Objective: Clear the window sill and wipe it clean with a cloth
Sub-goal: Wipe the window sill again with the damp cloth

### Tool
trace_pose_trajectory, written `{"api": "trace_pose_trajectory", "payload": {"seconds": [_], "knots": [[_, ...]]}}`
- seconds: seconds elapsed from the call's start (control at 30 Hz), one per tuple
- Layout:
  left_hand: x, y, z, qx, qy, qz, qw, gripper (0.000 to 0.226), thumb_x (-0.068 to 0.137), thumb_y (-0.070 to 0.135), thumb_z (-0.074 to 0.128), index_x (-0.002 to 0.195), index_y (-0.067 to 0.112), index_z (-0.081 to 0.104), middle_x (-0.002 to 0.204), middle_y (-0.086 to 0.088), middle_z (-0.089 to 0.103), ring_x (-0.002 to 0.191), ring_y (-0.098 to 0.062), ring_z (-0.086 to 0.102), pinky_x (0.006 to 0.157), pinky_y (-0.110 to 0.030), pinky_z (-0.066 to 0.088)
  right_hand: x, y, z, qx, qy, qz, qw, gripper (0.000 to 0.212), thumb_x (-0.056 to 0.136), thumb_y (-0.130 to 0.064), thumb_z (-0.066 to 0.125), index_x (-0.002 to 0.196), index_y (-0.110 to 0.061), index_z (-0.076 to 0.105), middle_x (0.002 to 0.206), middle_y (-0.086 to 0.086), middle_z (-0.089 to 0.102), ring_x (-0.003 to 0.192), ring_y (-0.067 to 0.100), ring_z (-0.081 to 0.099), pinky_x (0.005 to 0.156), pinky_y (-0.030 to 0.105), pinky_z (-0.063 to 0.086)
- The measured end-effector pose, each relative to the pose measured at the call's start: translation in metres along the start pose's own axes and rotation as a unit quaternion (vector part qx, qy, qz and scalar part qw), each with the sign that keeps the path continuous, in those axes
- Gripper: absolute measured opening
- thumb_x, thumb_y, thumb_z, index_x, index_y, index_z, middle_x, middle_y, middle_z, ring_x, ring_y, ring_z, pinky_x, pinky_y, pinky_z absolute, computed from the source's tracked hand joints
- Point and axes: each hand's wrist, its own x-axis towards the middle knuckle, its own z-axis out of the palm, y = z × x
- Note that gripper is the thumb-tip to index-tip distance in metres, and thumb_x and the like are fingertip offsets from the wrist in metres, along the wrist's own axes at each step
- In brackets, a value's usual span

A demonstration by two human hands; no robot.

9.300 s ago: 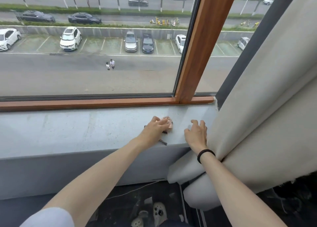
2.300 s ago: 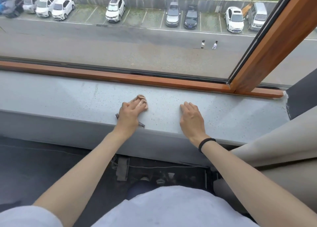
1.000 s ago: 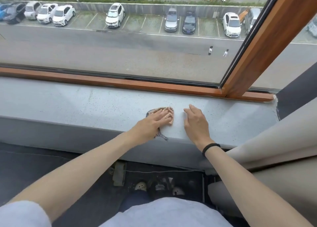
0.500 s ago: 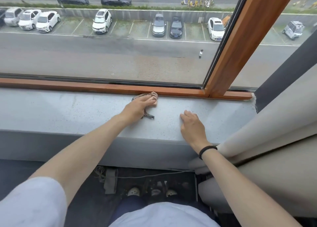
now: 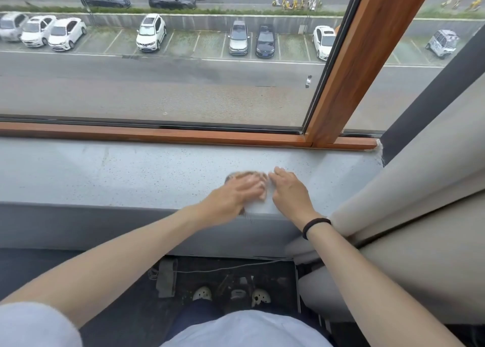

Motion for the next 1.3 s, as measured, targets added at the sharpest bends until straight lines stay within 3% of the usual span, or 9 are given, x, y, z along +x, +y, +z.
{"api": "trace_pose_trajectory", "payload": {"seconds": [0.1,0.2,0.3,0.43,0.63,0.83,1.0,1.2,1.3], "knots": [[-0.016,-0.021,-0.016,0.023,-0.008,-0.035,0.999,0.056,0.097,0.009,0.041,0.146,0.034,0.028,0.153,0.020,0.001,0.140,-0.001,-0.001,0.115,-0.032,0.009,-0.006,0.001,-0.003,0.019,-0.011,0.010,1.000,0.042,0.089,0.004,0.034,0.128,-0.003,0.048,0.140,0.012,0.041,0.132,0.026,0.034,0.103,0.033,0.038],[0.007,-0.049,-0.040,0.019,0.031,-0.177,0.984,0.044,0.100,0.019,0.039,0.144,0.029,0.036,0.156,0.010,0.012,0.144,-0.009,0.008,0.118,-0.043,0.014,-0.017,0.003,0.000,-0.003,0.014,0.033,0.999,0.048,0.089,0.007,0.032,0.135,-0.002,0.041,0.153,0.015,0.023,0.144,0.025,0.016,0.118,0.031,0.018],[0.024,-0.015,-0.020,-0.001,0.064,-0.161,0.985,0.035,0.100,0.025,0.037,0.133,0.022,0.051,0.153,0.007,0.026,0.143,-0.014,0.017,0.117,-0.047,0.017,-0.027,0.007,-0.001,0.016,0.049,0.108,0.993,0.049,0.088,0.008,0.032,0.136,0.000,0.040,0.153,0.017,0.022,0.144,0.027,0.015,0.118,0.033,0.017],[0.008,0.013,0.001,0.042,-0.033,0.034,0.998,0.046,0.103,0.032,0.029,0.147,0.022,0.027,0.154,0.010,0.001,0.143,-0.005,-0.006,0.114,-0.020,-0.013,-0.036,0.019,-0.004,0.026,0.067,0.153,0.986,0.054,0.089,0.006,0.032,0.142,-0.001,0.033,0.154,0.016,0.022,0.143,0.026,0.015,0.118,0.033,0.016],[0.060,-0.007,-0.009,0.033,0.036,-0.208,0.977,0.046,0.101,0.038,0.027,0.145,0.023,0.033,0.159,-0.002,0.008,0.146,-0.016,0.002,0.118,-0.036,0.002,-0.049,0.024,-0.004,0.040,0.082,0.194,0.977,0.053,0.089,0.008,0.032,0.140,0.000,0.036,0.153,0.016,0.022,0.143,0.027,0.016,0.118,0.033,0.015],[0.027,0.044,0.018,0.077,-0.038,0.098,0.991,0.049,0.102,0.036,0.026,0.147,0.018,0.030,0.157,-0.002,0.011,0.145,-0.013,0.003,0.114,-0.020,-0.011,-0.057,0.029,-0.008,0.023,0.103,0.190,0.976,0.044,0.090,0.003,0.039,0.134,0.001,0.043,0.151,0.018,0.027,0.141,0.030,0.021,0.116,0.037,0.021],[0.062,0.016,0.016,0.082,0.041,-0.144,0.985,0.048,0.100,0.037,0.022,0.140,0.017,0.039,0.156,-0.007,0.020,0.145,-0.025,0.014,0.118,-0.040,0.008,-0.065,0.029,-0.008,0.031,0.111,0.214,0.970,0.053,0.089,0.007,0.031,0.141,0.000,0.035,0.153,0.017,0.022,0.143,0.028,0.016,0.118,0.036,0.016],[0.005,0.072,0.053,0.156,0.067,-0.033,0.985,0.049,0.091,0.011,0.048,0.140,0.008,0.040,0.150,-0.015,0.033,0.139,-0.032,0.029,0.115,-0.044,0.025,-0.057,0.010,0.001,0.029,0.139,0.175,0.974,0.053,0.089,0.008,0.032,0.141,0.002,0.034,0.152,0.021,0.023,0.143,0.030,0.017,0.119,0.036,0.012],[-0.046,0.027,0.032,0.207,0.107,-0.097,0.968,0.051,0.088,0.005,0.055,0.138,0.006,0.044,0.146,-0.018,0.038,0.136,-0.032,0.036,0.112,-0.044,0.031,-0.050,-0.005,0.007,0.023,0.138,0.135,0.981,0.055,0.086,0.012,0.032,0.139,0.003,0.036,0.151,0.022,0.025,0.141,0.032,0.019,0.118,0.034,0.011]]}}
